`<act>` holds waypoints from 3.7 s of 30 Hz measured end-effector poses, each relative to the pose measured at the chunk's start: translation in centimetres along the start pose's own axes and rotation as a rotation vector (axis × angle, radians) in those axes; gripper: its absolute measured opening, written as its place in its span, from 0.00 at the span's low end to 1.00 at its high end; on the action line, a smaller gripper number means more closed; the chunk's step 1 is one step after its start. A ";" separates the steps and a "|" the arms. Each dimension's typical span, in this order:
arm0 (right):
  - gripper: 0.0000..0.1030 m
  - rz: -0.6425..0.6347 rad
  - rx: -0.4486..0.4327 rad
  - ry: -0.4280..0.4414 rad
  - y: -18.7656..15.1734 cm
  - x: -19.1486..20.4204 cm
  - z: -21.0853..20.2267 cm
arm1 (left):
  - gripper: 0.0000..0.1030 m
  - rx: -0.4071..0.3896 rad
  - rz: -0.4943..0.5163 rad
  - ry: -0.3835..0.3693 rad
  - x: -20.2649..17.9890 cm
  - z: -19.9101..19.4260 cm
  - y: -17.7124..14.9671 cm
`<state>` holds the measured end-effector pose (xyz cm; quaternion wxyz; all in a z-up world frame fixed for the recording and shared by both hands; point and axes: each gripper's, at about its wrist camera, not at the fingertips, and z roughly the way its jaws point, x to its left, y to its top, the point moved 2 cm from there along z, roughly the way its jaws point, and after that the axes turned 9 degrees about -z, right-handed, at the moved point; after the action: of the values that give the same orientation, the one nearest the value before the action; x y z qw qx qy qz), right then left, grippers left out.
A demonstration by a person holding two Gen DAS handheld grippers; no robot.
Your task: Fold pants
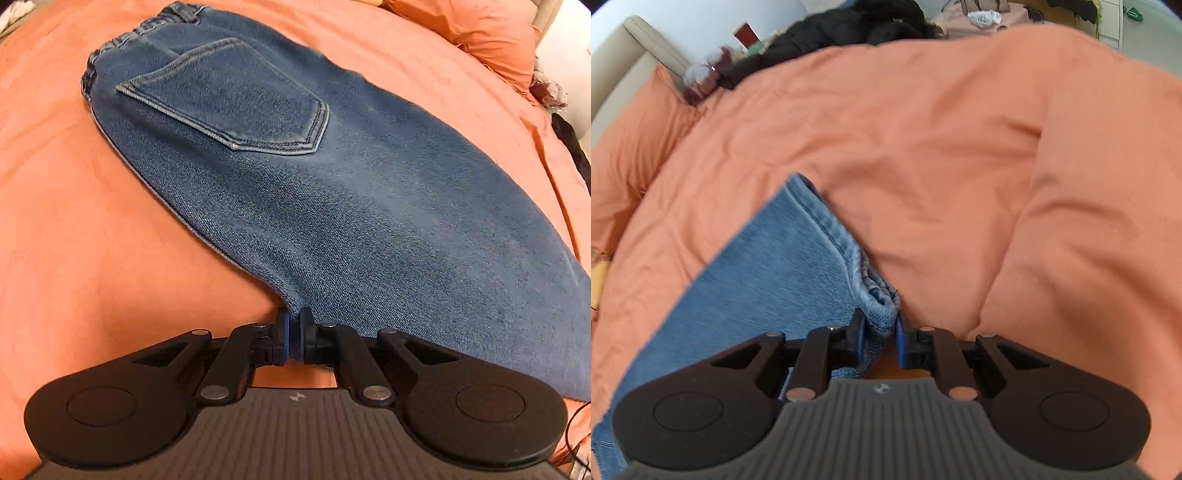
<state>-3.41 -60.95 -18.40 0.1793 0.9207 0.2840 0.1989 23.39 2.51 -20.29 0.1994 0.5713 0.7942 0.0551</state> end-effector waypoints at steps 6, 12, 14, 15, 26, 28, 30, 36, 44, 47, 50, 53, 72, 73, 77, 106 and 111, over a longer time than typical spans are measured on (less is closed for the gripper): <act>0.43 -0.208 0.049 -0.041 1.8 1.2 -0.8 | 0.13 -0.012 0.289 0.172 -3.1 -2.5 -0.6; 0.48 -0.393 0.056 0.047 4.7 1.4 -2.9 | 0.13 -0.075 0.578 0.191 -9.0 -5.7 -1.8; 0.48 -0.414 0.076 0.094 5.6 1.7 -2.4 | 0.13 -0.077 0.653 0.124 -11.7 -5.9 -2.2; 0.48 -0.424 0.092 0.108 6.5 2.1 -1.8 | 0.13 -0.074 0.685 0.093 -13.2 -5.9 -2.5; 0.42 -0.515 0.210 0.235 8.7 3.1 5.9 | 0.13 0.024 1.014 -0.163 -30.7 1.7 -8.7; 0.42 -0.495 0.229 0.267 9.1 2.7 7.2 | 0.13 0.052 1.040 -0.178 -33.0 3.6 -9.6; 0.43 -0.456 0.231 0.308 9.8 2.3 8.3 | 0.13 0.080 1.053 -0.197 -34.8 5.6 -10.1; 0.43 -0.360 0.245 0.414 10.9 1.5 11.1 | 0.09 0.098 1.002 -0.195 -38.8 9.3 -9.4; 0.33 -0.359 0.230 0.469 11.1 1.4 11.9 | 0.06 0.035 1.059 -0.146 -41.9 11.5 -9.3; 0.28 -0.383 0.225 0.442 11.2 1.7 11.2 | 0.04 0.002 1.101 -0.088 -43.2 12.1 -10.6; 0.18 -0.389 0.215 0.423 11.7 2.0 9.9 | 0.04 -0.015 1.152 -0.061 -43.5 11.8 -11.3; 0.11 -0.402 0.201 0.423 12.3 3.0 8.0 | 0.04 -0.021 1.140 -0.077 -43.1 11.0 -11.5; 0.09 -0.531 0.080 0.376 12.3 16.3 -8.4 | 0.00 0.069 1.271 -0.281 -33.8 4.2 -20.4; 0.09 -0.529 0.080 0.378 12.2 17.3 -8.9 | 0.00 0.083 1.241 -0.291 -33.7 4.4 -20.2; 0.09 -0.557 0.064 0.385 11.3 21.8 -11.2 | 0.01 0.070 1.171 -0.324 -32.5 3.1 -19.1; 0.18 -0.721 0.323 0.371 -12.2 48.9 6.0 | 0.02 -0.110 0.806 -0.118 -11.5 -6.0 -5.7; 0.34 -0.750 0.284 0.387 -13.1 49.0 5.4 | 0.02 -0.093 0.763 -0.123 -10.8 -6.1 -5.1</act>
<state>30.43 -22.86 -15.92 0.0541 0.7153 0.6512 0.2479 19.47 -8.37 -13.56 0.2376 0.8182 0.5079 0.1269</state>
